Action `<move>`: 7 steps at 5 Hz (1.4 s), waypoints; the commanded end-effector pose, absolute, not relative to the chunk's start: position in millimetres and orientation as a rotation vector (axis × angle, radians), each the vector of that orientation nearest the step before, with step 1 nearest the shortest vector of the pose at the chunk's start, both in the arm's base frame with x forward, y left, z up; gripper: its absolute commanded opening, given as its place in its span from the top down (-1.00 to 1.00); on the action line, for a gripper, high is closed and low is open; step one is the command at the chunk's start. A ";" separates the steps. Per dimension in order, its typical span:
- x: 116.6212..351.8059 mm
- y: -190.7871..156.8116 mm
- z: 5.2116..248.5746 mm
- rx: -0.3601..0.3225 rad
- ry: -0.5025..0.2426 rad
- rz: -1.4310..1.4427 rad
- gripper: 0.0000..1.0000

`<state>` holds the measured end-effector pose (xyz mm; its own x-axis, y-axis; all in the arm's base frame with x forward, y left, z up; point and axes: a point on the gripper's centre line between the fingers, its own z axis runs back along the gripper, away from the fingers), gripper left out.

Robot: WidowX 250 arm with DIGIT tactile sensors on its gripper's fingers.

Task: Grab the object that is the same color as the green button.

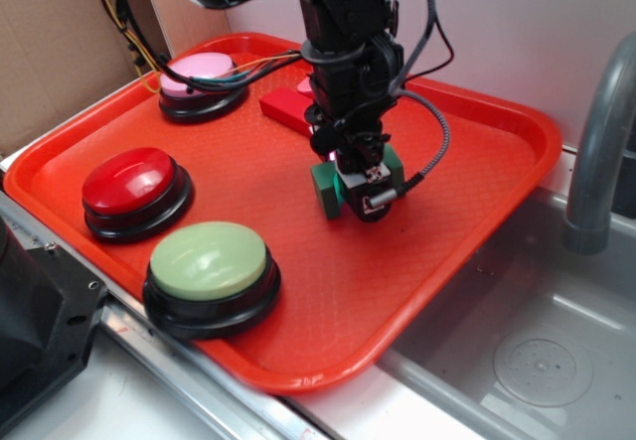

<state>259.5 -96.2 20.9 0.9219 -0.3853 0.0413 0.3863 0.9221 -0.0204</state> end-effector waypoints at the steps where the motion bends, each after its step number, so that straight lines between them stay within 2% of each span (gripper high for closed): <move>1: 256.1 -99.0 49.8 -0.020 -0.109 -0.396 1.00; 2: 246.6 -83.8 99.4 -0.027 -0.192 -0.352 1.00; 3: 232.4 -62.4 148.6 -0.095 -0.192 -0.322 1.00; 4: 220.1 -43.2 196.9 -0.041 -0.148 -0.223 1.00; 5: 217.8 -40.0 225.4 -0.002 -0.177 -0.172 1.00; 6: 222.8 -53.1 240.0 0.038 -0.206 -0.217 1.00; 7: 222.5 -59.2 237.7 0.041 -0.203 -0.210 1.00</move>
<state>222.6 -53.9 224.1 0.9665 -0.2134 0.1426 0.2063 0.9765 0.0628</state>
